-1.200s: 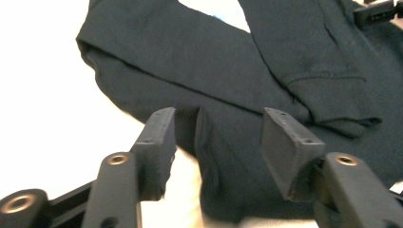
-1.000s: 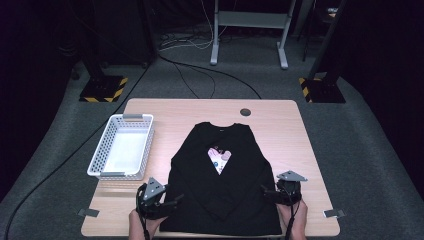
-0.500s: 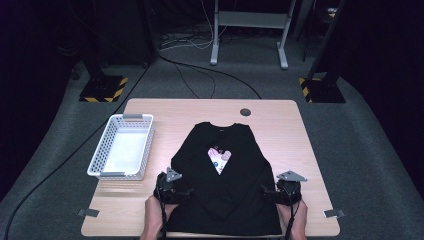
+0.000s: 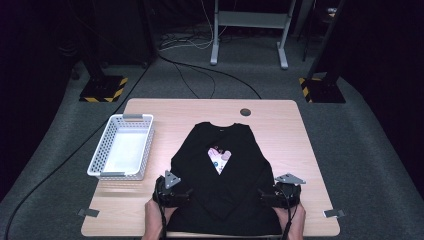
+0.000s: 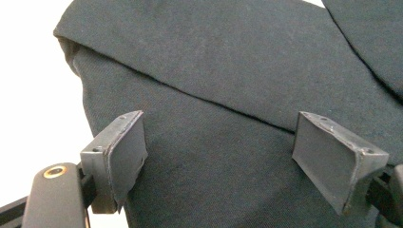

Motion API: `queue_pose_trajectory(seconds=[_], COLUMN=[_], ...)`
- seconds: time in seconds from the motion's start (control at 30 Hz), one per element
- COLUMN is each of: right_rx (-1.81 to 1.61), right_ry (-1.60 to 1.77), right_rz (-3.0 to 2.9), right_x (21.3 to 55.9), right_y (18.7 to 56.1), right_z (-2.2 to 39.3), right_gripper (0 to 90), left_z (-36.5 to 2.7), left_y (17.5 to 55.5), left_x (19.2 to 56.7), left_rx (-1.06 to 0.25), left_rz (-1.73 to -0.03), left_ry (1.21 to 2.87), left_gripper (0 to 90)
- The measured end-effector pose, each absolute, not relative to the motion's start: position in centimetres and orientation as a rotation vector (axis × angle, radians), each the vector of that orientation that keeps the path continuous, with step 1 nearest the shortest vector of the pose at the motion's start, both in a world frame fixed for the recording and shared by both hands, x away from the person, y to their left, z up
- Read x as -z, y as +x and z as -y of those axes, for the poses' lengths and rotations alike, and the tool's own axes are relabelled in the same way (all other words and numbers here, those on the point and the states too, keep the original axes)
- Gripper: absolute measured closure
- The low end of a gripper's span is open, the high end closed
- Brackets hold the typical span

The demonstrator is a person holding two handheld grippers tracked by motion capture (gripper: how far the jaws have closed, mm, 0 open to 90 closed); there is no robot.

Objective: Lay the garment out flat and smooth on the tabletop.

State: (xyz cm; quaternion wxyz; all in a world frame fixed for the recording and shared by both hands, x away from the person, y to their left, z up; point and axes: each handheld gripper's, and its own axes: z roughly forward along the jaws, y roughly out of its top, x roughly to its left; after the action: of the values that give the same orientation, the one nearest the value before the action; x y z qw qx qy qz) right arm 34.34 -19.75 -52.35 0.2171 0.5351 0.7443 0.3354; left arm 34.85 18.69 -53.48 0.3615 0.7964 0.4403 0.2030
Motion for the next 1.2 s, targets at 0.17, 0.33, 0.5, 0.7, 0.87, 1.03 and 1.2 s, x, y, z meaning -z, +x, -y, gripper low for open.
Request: queue_pose_trajectory(seconds=[0.17, 0.33, 0.5, 0.7, 0.87, 1.03, 1.2], right_rx=[-0.968, -0.986, -0.980, -0.946, -0.928, -0.923, -0.955], right_ry=[1.394, 1.276, 1.214, 1.157, 1.139, 1.144, 1.165], right_rz=[-2.129, -2.230, -2.336, -2.433, -2.468, -2.483, -2.471], right_x=[50.3, 49.5, 50.0, 50.9, 51.7, 52.0, 52.0], right_y=[33.2, 33.0, 33.3, 33.8, 33.8, 33.8, 33.7], right_z=[16.5, 12.5, 8.9, 5.9, 4.7, 4.7, 5.1], right_gripper=[0.0, 0.0, 0.0, 0.0, 0.0, 7.9, 21.6], left_z=[-18.7, -18.6, -18.5, -18.5, -18.5, -18.5, -18.5], left_y=[34.9, 34.9, 35.1, 35.1, 35.2, 35.2, 35.2], left_x=[53.5, 53.5, 53.6, 53.6, 53.6, 53.6, 53.6], left_rx=[-0.523, -0.519, -0.509, -0.521, -0.502, -0.499, -0.497], left_rz=[-1.134, -1.132, -1.147, -1.159, -1.146, -1.143, -1.139], left_ry=[2.053, 2.059, 2.081, 2.084, 2.091, 2.093, 2.097], left_gripper=[17.7, 14.8, 0.5, 0.0, 0.0, 0.0, 0.0])
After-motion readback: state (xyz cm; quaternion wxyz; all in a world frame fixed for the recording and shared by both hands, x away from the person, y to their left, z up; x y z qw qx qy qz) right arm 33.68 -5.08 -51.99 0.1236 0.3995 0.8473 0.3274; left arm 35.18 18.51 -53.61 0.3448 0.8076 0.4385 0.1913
